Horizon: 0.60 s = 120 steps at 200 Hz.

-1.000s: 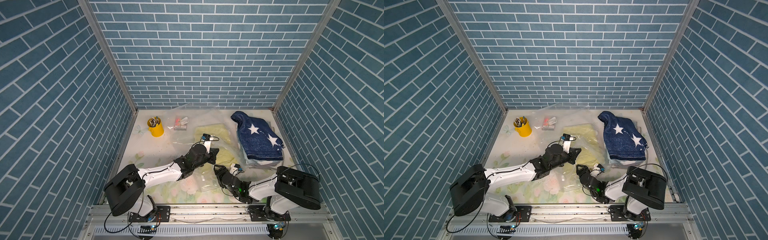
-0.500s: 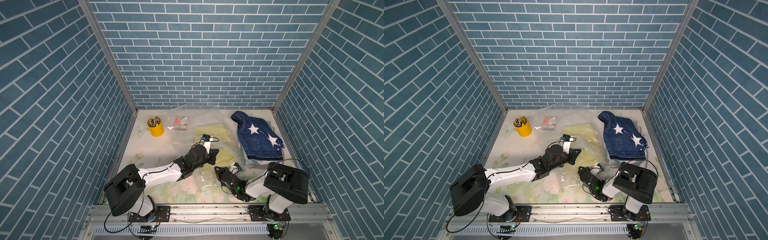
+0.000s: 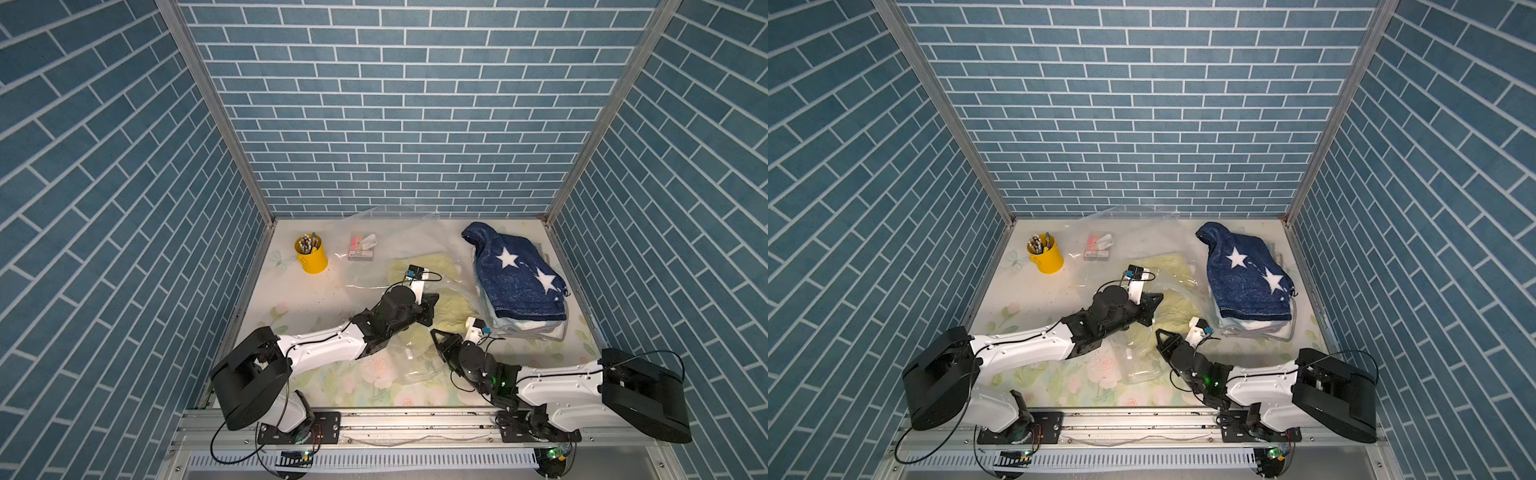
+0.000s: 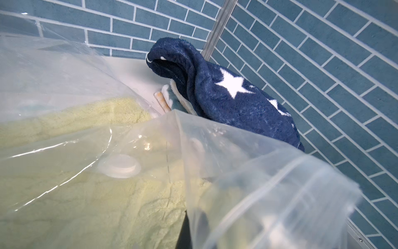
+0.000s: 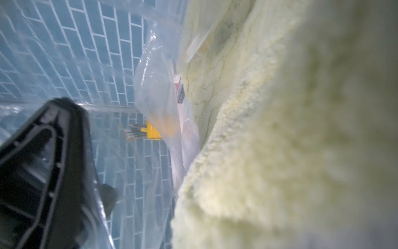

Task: Take the blanket out of the vacuum bag
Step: Take out the blanket from the vacuum bag.

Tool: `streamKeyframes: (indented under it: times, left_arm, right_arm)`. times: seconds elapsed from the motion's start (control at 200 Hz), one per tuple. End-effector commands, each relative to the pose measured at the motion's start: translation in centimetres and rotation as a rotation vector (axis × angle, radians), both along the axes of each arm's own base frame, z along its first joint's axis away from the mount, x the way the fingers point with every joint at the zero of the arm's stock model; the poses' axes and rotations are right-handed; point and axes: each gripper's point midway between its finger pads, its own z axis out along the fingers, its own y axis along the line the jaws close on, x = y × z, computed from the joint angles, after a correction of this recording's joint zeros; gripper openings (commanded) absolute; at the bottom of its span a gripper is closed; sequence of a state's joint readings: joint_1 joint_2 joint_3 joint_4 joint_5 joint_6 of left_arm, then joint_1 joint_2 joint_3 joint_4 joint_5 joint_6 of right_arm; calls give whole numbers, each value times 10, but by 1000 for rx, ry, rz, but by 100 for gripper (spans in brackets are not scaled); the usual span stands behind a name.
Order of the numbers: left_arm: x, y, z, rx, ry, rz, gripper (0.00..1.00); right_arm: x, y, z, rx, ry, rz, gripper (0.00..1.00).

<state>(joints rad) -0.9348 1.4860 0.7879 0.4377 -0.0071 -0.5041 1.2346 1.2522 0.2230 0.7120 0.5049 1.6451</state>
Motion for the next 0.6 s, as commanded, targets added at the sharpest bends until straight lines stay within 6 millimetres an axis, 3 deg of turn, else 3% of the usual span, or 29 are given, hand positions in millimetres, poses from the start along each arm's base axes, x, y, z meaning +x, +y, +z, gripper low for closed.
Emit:
streamKeyframes:
  times: [0.0, 0.09, 0.165, 0.295, 0.43, 0.595]
  left_arm:
    - [4, -6, 8, -5, -28, 1, 2]
    - [4, -7, 7, -13, -22, -3, 2]
    - [3, -8, 5, -15, -14, -7, 2]
    - [3, -9, 5, -19, -8, -11, 2]
    - [3, -10, 6, -25, -9, -12, 2]
    - [2, -10, 5, -25, -6, -14, 1]
  right_arm:
    - [-13, -16, -30, -103, 57, 14, 0]
    - [-15, -27, -38, -90, 73, -11, 10]
    - [-14, -29, -36, -80, 64, -17, 34]
    - [-15, -24, -34, -75, 65, -1, 58]
    - [-20, -21, -45, -68, 109, 17, 68]
    - [-21, -20, -53, -11, 122, 20, 70]
